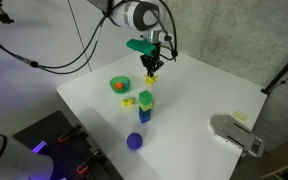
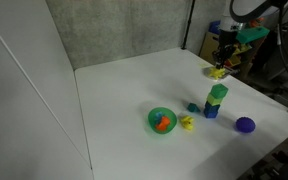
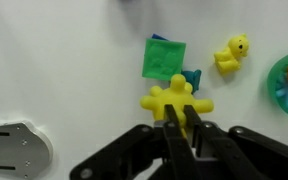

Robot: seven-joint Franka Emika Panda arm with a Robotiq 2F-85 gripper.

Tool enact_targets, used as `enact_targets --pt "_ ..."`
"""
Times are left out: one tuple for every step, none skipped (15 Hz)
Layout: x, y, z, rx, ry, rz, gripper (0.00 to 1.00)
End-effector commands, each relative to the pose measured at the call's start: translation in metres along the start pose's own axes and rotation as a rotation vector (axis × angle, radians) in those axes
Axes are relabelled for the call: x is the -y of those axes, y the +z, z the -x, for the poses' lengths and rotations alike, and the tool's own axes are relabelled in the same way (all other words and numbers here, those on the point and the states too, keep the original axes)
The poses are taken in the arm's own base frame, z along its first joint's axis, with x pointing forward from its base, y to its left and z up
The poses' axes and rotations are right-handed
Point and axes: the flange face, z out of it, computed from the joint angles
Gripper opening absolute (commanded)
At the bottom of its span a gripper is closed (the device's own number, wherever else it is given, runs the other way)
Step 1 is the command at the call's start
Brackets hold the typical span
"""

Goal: Place the round yellow toy on top of the stack

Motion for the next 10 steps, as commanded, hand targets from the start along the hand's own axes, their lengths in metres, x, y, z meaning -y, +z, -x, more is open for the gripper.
enact_targets --pt "-0.005 -0.008 0.022 -0.022 0.007 0.021 0.05" --pt "-0.005 -0.008 0.027 -0.023 0.007 0.018 0.05" --pt "-0.006 -0.008 0.032 -0.026 0.008 0.017 0.05" --pt "-0.006 -0.008 0.036 -0.031 0.011 0.015 0.05" --pt "-0.007 -0.008 0.04 -0.036 0.016 0.014 0.05" --pt "-0.009 -0.006 0.044 -0.04 0.024 0.01 0.05" --pt "-0.01 -0.005 0.047 -0.048 0.032 0.009 0.05" --pt "-0.012 -0.002 0.049 -0.053 0.038 0.009 0.05" --pt "-0.013 0.001 0.051 -0.054 0.046 0.007 0.05" --pt "-0.015 0.005 0.052 -0.06 0.054 0.012 0.05"
